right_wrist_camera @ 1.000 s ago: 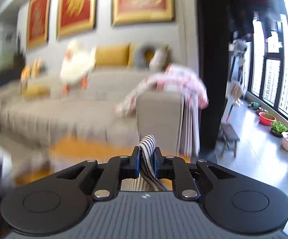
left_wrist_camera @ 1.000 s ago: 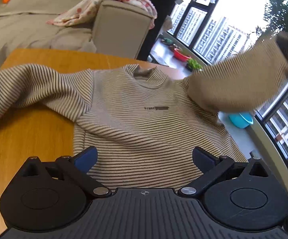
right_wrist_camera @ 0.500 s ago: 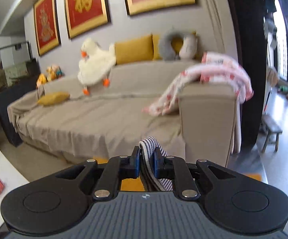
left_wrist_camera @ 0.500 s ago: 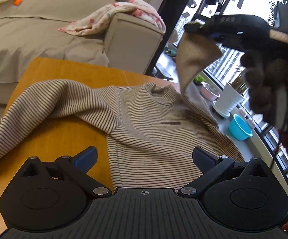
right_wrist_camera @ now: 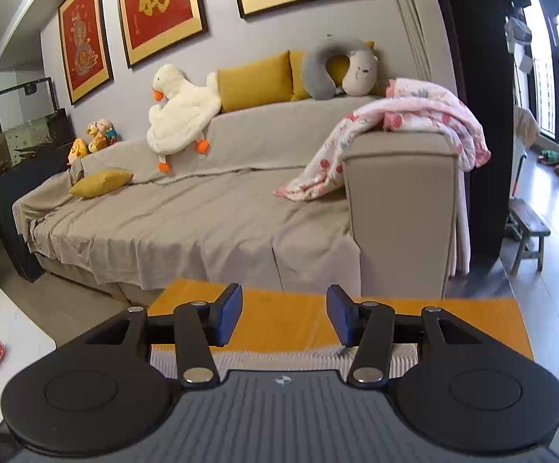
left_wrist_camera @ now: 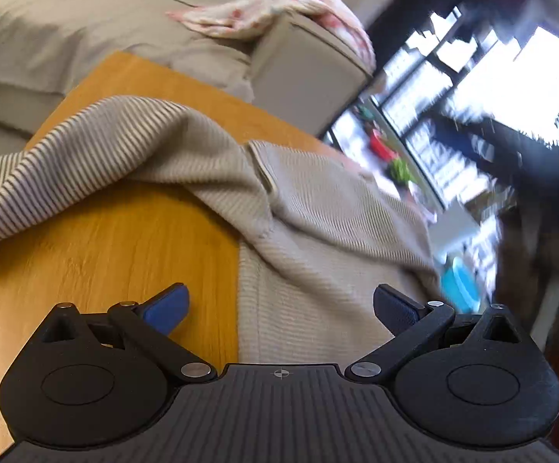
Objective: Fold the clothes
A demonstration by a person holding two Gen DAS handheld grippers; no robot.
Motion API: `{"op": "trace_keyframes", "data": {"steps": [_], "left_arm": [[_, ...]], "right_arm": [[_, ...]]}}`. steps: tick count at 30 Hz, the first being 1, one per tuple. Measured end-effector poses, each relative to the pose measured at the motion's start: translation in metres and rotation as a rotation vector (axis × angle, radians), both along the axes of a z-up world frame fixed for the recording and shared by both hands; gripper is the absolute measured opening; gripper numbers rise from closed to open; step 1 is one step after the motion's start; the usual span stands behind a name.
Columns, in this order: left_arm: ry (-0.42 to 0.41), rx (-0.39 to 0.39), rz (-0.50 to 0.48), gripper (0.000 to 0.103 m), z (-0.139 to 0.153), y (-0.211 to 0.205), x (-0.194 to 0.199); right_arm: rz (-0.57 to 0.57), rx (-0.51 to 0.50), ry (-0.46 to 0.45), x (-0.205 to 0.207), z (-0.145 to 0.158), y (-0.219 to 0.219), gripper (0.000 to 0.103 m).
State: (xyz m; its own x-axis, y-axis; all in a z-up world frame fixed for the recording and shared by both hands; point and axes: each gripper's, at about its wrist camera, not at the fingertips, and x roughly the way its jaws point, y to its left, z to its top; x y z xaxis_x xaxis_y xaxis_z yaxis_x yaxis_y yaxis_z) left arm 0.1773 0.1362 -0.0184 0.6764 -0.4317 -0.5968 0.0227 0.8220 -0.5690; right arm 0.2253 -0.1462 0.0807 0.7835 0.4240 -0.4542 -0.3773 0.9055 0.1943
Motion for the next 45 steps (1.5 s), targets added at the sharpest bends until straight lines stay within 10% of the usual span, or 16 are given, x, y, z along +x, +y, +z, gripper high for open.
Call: {"op": "trace_keyframes", "data": {"steps": [11,16,20,27,32,37,45], "left_arm": [[0.033,-0.048,0.350,0.101,-0.010,0.031,0.073],[-0.004,0.077,0.314,0.044,0.000,0.019,0.099],[-0.127,0.183,0.205,0.032,0.028,-0.013,0.100],[-0.357,0.248,-0.106,0.031,0.065,-0.090,0.072],[-0.376,0.210,-0.267,0.046,0.065,-0.124,0.054],[-0.355,0.215,-0.173,0.086,0.041,-0.122,0.040],[-0.167,0.154,0.006,0.088,-0.011,-0.070,0.044]], "right_arm": [[-0.030,0.018,0.043,-0.042,-0.087,-0.040,0.055],[-0.027,0.037,0.085,-0.049,-0.112,-0.043,0.064],[-0.024,0.071,0.113,-0.046,-0.114,-0.047,0.075],[-0.004,0.075,0.119,-0.045,-0.116,-0.046,0.090],[-0.005,0.098,0.122,-0.045,-0.116,-0.050,0.094],[-0.007,0.103,0.118,-0.045,-0.115,-0.051,0.099],[-0.005,0.052,0.132,-0.044,-0.115,-0.041,0.102]]}}
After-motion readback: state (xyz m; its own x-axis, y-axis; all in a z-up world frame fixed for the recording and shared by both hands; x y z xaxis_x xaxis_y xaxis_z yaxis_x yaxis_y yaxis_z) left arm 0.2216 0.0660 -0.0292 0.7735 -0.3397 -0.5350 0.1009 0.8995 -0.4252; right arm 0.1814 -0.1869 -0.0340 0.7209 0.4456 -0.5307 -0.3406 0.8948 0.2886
